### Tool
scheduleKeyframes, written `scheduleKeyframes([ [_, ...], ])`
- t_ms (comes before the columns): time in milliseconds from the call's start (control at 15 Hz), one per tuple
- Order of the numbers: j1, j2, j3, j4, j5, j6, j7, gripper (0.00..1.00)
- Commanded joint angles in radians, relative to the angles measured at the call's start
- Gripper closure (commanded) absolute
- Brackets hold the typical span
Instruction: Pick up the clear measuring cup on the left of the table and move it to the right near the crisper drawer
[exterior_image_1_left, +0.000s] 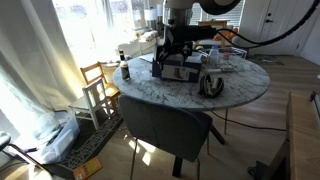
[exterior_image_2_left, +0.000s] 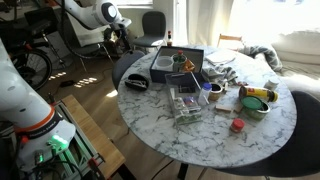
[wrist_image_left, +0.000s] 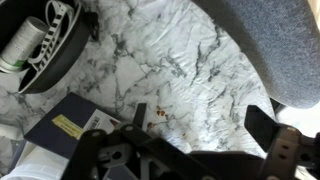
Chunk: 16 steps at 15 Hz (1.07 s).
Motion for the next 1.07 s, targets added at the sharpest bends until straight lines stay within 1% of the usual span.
scheduleKeyframes([
  [0, 0.074, 0.018, -0.079, 0.018, 0.029, 0.006, -0.022, 0.0],
  [333, 0.085, 0.04, -0.086, 0.044, 0.031, 0.006, -0.023, 0.0],
  [400, 0.096, 0.07, -0.11, 0.068, -0.006, 0.036, 0.002, 0.0],
  [467, 0.097, 0.101, -0.118, 0.094, 0.02, 0.044, -0.018, 0.0],
  [733, 0.132, 0.209, -0.184, 0.18, 0.024, 0.095, -0.007, 0.0],
  [800, 0.13, 0.237, -0.185, 0.199, 0.052, 0.104, -0.032, 0.0],
  [1000, 0.159, 0.324, -0.229, 0.263, 0.055, 0.169, -0.026, 0.0],
])
